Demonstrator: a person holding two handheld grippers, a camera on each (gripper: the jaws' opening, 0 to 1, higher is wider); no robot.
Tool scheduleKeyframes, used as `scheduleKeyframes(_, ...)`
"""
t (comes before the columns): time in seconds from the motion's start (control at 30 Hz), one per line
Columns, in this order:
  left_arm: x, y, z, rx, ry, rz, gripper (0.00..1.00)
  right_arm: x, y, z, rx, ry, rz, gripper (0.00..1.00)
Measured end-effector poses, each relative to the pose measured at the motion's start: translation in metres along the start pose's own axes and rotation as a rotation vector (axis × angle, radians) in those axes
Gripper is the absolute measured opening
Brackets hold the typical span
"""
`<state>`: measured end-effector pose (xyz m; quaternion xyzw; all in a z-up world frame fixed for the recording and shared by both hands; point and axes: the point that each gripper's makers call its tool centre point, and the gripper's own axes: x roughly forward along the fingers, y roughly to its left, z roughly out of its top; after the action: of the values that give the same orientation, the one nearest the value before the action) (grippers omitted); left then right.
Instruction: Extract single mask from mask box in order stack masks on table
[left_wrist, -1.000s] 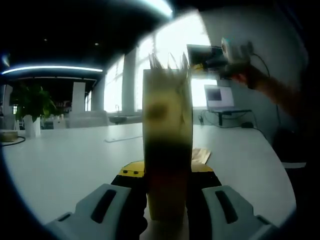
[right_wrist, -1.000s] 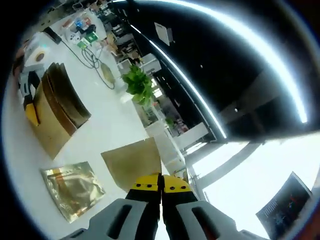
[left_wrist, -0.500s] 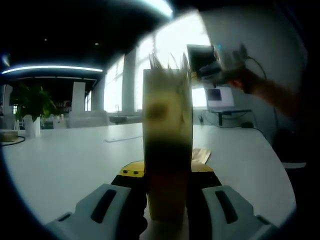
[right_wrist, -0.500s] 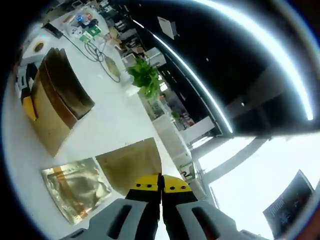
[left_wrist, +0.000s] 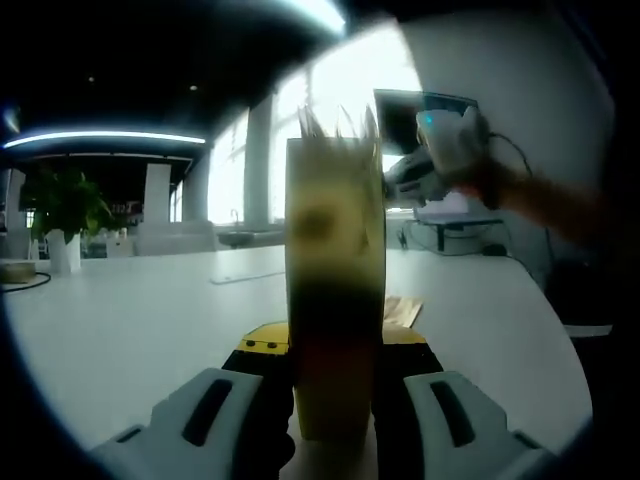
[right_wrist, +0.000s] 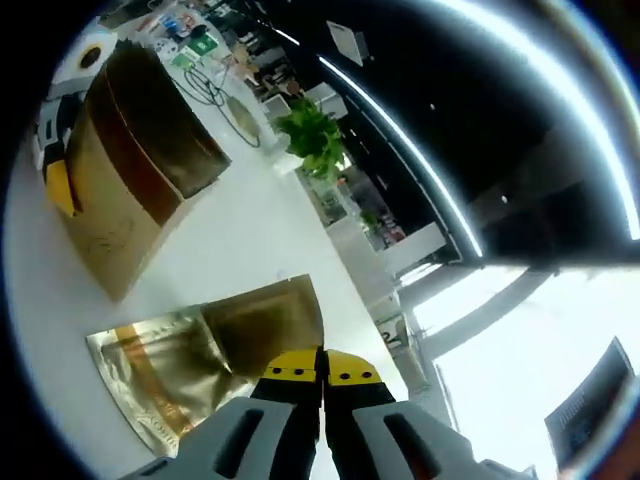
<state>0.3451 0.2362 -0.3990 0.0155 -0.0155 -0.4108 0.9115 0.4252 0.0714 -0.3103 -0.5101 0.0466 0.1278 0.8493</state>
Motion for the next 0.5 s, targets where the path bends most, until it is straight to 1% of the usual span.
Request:
scheduleKeyframes(0.1,0.000,0.000,0.000,0.001,0.000,-0.001,0.20,-0.004,0.007,0.001,-0.009,0.000,0.015,0.00)
scheduleKeyframes(0.13,0.000,0.000,0.000,0.001,0.000,-0.001,0.20,0.001,0.009,-0.002,-0.010,0.001,0.022,0.00)
scheduleKeyframes(0.2,0.000,0.001,0.000,0.002,0.000,-0.001,0.20,0.000,0.015,-0.003,-0.006,0.001,0.031,0.00)
scheduleKeyframes(0.33,0.000,-0.001,0.000,0.002,0.000,0.000,0.20,-0.007,0.025,-0.005,0.000,0.005,0.051,0.00)
scheduleKeyframes(0.4,0.000,0.000,0.000,0.002,0.000,0.000,0.20,-0.014,0.033,-0.005,0.001,0.005,0.062,0.00)
scheduleKeyframes(0.5,0.000,0.002,-0.001,0.002,0.000,-0.001,0.20,-0.022,0.044,-0.006,-0.015,0.004,0.073,0.00)
